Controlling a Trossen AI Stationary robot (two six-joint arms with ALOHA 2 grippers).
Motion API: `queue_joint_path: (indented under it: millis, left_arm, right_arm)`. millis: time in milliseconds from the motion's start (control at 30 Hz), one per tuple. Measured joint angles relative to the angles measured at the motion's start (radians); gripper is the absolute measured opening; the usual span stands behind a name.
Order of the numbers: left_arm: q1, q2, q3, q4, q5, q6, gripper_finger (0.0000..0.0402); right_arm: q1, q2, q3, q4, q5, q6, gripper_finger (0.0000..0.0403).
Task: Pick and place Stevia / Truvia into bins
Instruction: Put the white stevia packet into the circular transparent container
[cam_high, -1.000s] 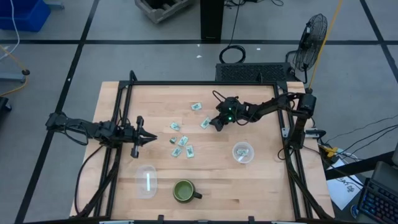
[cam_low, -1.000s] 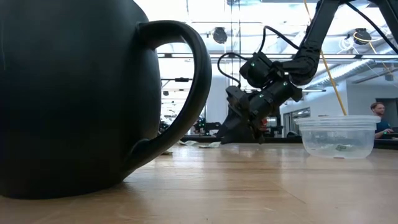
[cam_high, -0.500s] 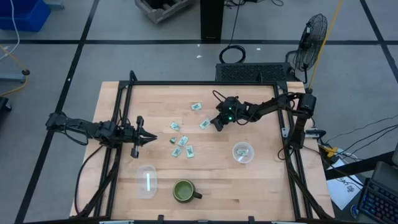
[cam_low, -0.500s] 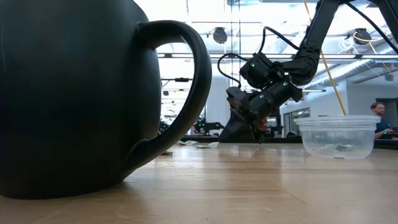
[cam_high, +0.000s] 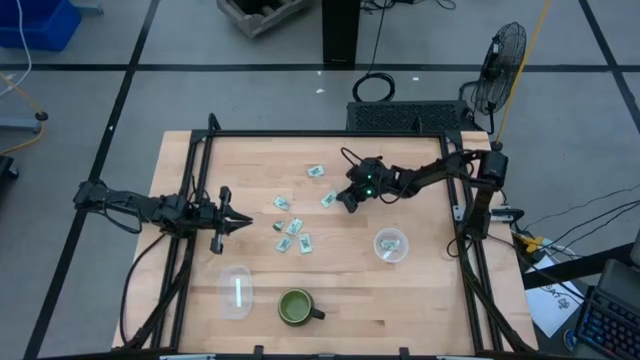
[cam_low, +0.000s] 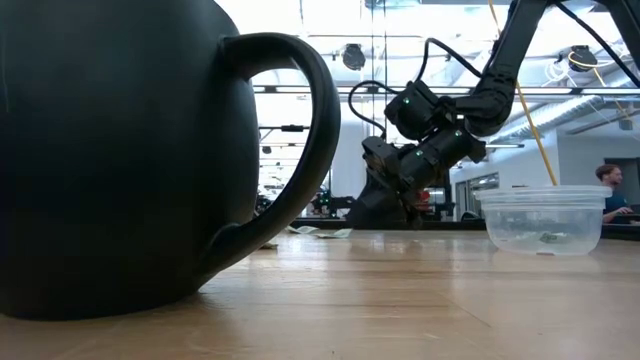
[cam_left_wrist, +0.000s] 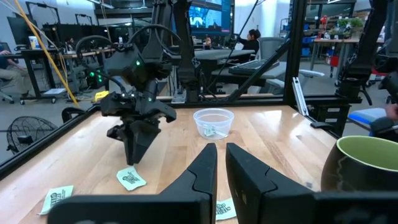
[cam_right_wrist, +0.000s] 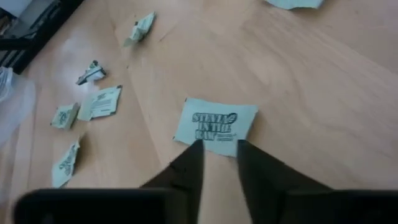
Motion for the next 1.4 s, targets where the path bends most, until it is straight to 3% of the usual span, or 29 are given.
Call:
queue_joint_path:
  millis: [233, 433, 600, 833, 1400]
  left_arm:
    - [0.0, 0.0, 0.0, 0.0, 0.0, 0.0, 0.0042]
    - [0.0, 0.0, 0.0, 0.0, 0.0, 0.0, 0.0042]
    - [0.0, 0.0, 0.0, 0.0, 0.0, 0.0, 0.0042]
    - [0.0, 0.0, 0.0, 0.001, 0.0, 0.0, 0.0042]
    - [0.0, 0.0, 0.0, 0.0, 0.0, 0.0, 0.0042]
  right_arm:
    - [0.016, 0.0, 0.0, 0.008, 0.078, -0.004, 0.0206]
    - [0.027, 0.0, 0.0, 0.025, 0.065, 0.029, 0.0237]
    - [0.036, 0.038, 0.003, 0.046, 0.052, 0.049, 0.0226]
    - [0.043, 0.185, 0.084, 0.101, 0.028, 0.085, 0.0209]
    - [0.127, 0.182, 0.088, -0.065, 0.005, 0.03, 0.0116]
